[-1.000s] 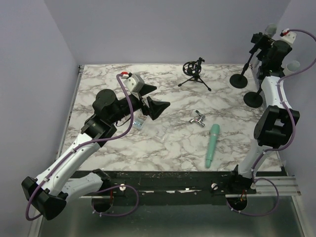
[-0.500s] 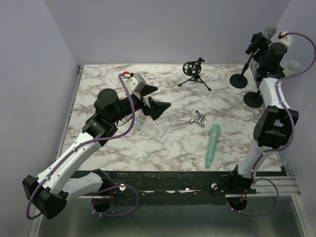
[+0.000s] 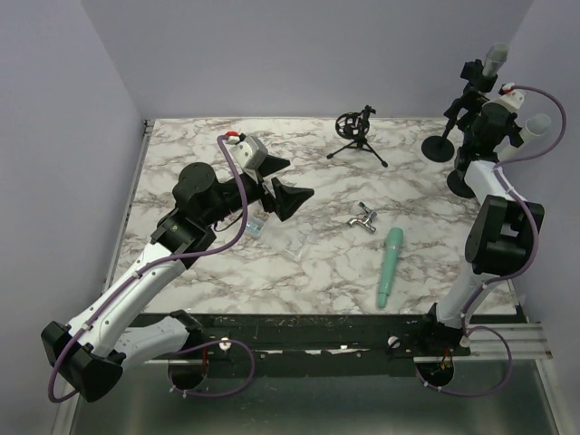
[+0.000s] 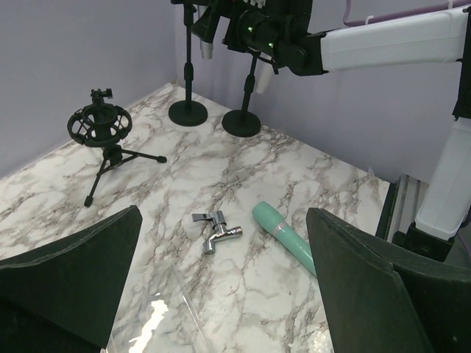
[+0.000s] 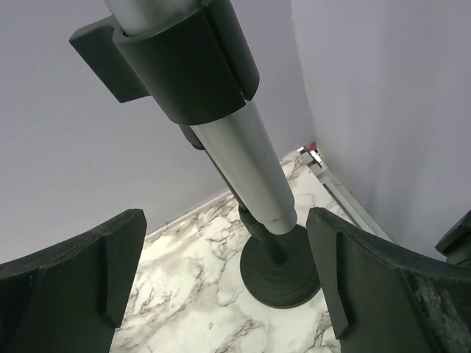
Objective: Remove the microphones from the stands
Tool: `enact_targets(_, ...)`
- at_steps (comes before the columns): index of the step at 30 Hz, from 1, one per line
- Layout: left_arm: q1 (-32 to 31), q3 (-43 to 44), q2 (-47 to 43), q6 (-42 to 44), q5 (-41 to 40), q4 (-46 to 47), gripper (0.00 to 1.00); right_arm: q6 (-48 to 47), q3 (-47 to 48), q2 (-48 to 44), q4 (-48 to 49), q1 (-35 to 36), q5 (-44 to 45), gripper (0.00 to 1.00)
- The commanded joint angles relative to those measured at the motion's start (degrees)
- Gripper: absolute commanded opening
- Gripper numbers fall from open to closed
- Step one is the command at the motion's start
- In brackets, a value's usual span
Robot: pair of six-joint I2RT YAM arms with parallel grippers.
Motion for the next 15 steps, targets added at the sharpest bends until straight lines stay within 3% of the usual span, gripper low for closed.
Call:
enact_targets(1,-0.3,0.6,-0.1,-0.1,1.3,1.5,0.98,-1.0,-2.6,1.2,4.3,0.0,4.0,1.00)
enact_targets(15,-0.3,0.8,1.6,0.5,0.9,1.0,0.98,-6.4,5.0,6.2,3.4,1.0,4.3,1.00)
